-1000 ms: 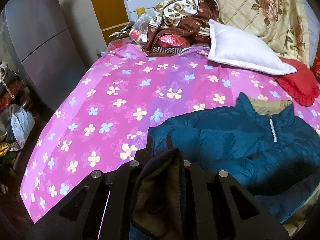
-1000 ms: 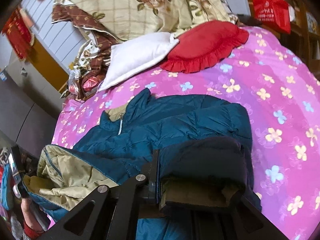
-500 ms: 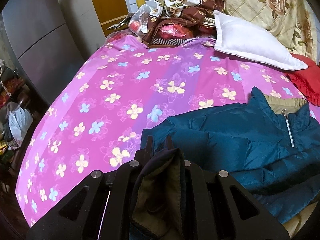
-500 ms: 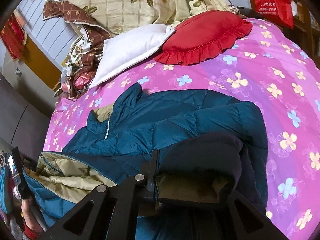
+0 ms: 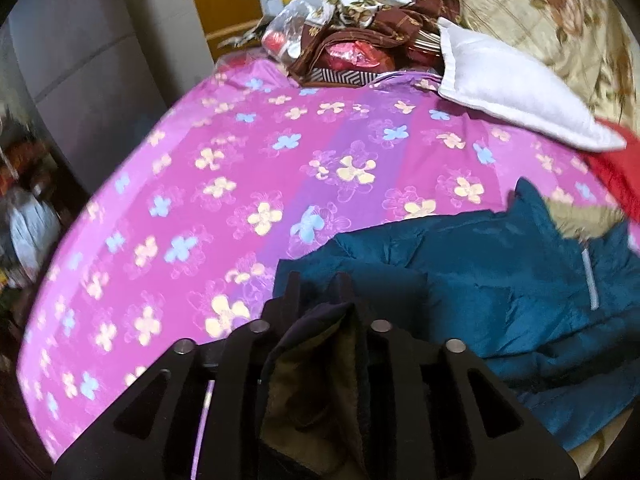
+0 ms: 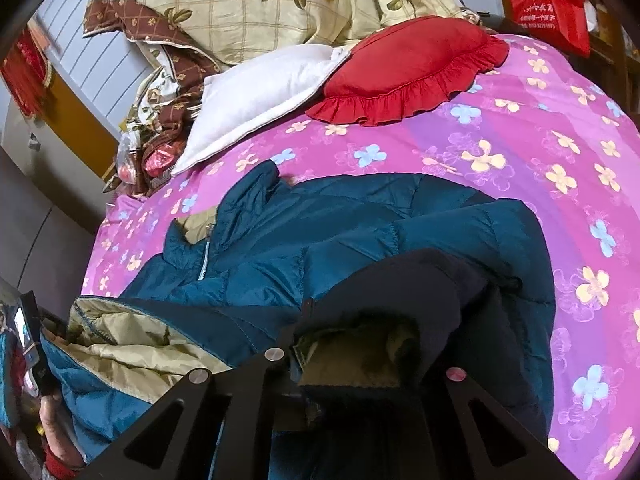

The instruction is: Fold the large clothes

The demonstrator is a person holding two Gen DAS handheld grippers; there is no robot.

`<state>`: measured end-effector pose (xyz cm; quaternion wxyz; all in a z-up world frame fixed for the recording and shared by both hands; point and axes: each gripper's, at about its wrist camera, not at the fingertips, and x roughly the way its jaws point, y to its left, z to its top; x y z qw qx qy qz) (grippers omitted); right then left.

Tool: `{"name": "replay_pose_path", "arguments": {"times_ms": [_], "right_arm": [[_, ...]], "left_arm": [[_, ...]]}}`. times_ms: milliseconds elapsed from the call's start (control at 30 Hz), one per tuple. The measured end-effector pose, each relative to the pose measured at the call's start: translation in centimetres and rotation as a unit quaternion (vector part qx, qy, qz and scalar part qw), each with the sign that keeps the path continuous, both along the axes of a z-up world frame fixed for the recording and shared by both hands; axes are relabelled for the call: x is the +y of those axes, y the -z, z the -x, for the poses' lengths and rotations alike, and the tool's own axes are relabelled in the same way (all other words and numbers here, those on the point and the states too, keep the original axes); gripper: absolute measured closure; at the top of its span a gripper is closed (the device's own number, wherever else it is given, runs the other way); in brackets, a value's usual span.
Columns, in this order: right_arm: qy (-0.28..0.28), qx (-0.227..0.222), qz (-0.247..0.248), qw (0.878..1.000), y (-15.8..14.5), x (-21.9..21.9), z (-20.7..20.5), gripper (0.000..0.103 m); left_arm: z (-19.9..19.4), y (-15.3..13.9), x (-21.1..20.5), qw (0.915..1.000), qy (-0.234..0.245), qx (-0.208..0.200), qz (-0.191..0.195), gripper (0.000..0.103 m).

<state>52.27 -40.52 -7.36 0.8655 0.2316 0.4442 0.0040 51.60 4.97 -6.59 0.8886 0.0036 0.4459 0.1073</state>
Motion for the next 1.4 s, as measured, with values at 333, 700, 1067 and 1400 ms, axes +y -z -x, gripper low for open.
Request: {"name": "replay_pose_path", "arguments": {"times_ms": [333, 700, 1067, 1400], "right_arm": [[0.002, -0.048, -0.032, 0.998, -4.1, -1.2, 1.8, 0.03], [-0.032, -0.085, 0.031, 0.995, -7.9, 2.1, 5.3, 0.027], [-0.062, -0.036, 0.137, 0.988, -1.3, 5.8, 3.0, 0.027], [-0.054, -0.026, 0.161, 0.985, 0.4, 5.6, -3.5, 0.025]], "left_arm": [[3.4, -6.5, 5.4, 0.9862, -0.02, -0.061, 0.152, 0.053], [10.5, -9.4, 0.5, 0.9838, 0.066, -0.089, 0.141, 0.053], [9.2, -3.1, -10.3, 0.9825, 0.176, -0.057, 0.024, 0.053], [1.5, 0.8, -10.3, 0.9903, 0.135, -0.03, -0.007, 0.053]]}}
